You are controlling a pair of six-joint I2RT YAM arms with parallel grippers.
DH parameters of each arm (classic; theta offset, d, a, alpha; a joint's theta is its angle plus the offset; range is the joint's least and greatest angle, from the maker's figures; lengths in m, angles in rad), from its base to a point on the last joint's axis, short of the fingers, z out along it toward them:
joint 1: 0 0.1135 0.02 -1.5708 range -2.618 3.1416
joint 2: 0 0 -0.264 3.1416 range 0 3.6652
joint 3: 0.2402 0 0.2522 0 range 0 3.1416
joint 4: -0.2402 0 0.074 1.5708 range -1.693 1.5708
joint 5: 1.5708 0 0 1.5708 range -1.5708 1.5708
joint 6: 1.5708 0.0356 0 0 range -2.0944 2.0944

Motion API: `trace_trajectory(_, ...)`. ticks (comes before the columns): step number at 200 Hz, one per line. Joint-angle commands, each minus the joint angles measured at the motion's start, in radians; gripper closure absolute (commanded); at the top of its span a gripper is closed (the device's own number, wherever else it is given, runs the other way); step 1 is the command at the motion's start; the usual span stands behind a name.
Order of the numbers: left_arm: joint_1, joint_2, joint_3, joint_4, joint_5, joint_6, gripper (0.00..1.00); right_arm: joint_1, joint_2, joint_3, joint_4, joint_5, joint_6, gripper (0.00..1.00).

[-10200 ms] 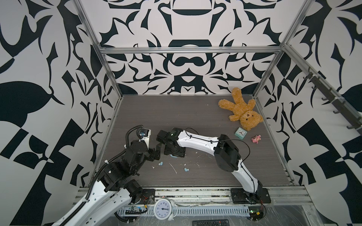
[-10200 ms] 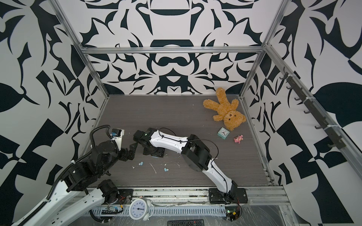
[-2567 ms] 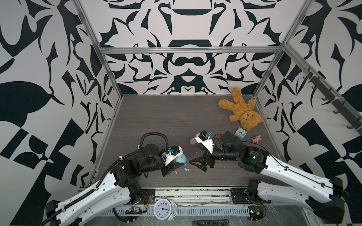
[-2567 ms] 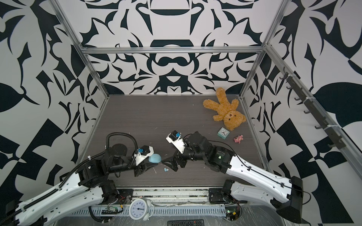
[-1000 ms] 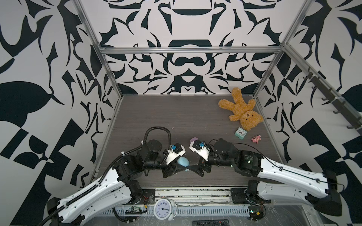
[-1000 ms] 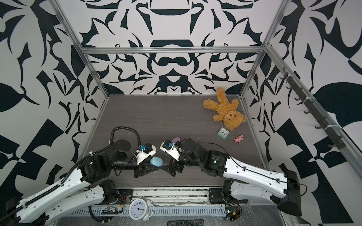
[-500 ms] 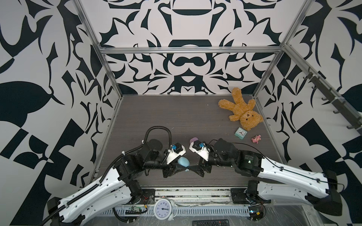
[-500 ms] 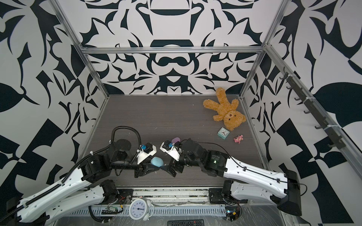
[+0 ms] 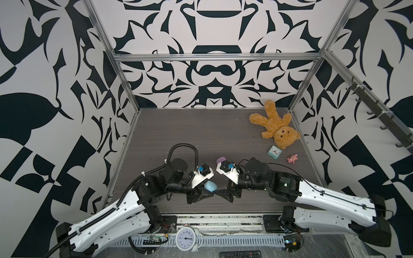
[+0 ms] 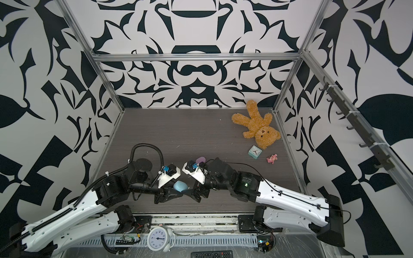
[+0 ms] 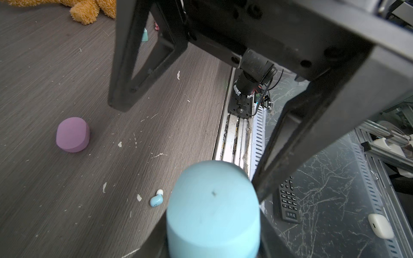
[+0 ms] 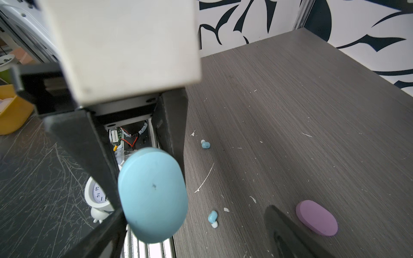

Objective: Insert wireless bluetooth earbuds into charging case
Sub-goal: Open the charging case.

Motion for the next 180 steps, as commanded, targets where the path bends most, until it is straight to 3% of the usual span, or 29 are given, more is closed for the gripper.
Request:
trace_trajectory(1,-0.021,-0.024,-0.008,0.010,0.126,0.023,1.00,-0.026,0.017,0.032,0.065,0.098,-0.003,0.04)
trace_trajectory(48,-0.021,-0.085,-0.034,0.027,0.136,0.034,1.00,-0.026,0.013,0.032,0.063,0.169,-0.017,0.04)
trace_trajectory(85,-0.020,-0.087,-0.043,0.037,0.128,0.037,1.00,-0.026,0.008,0.043,0.066,0.004,-0.027,0.09)
trace_trajectory(103,-0.021,-0.072,-0.037,0.034,0.126,0.036,1.00,-0.025,0.005,0.043,0.084,-0.057,-0.025,0.18)
trace_trajectory(180,-0.021,-0.054,-0.027,0.030,0.097,0.030,1.00,-0.026,0.031,0.080,0.048,-0.119,-0.030,0.57)
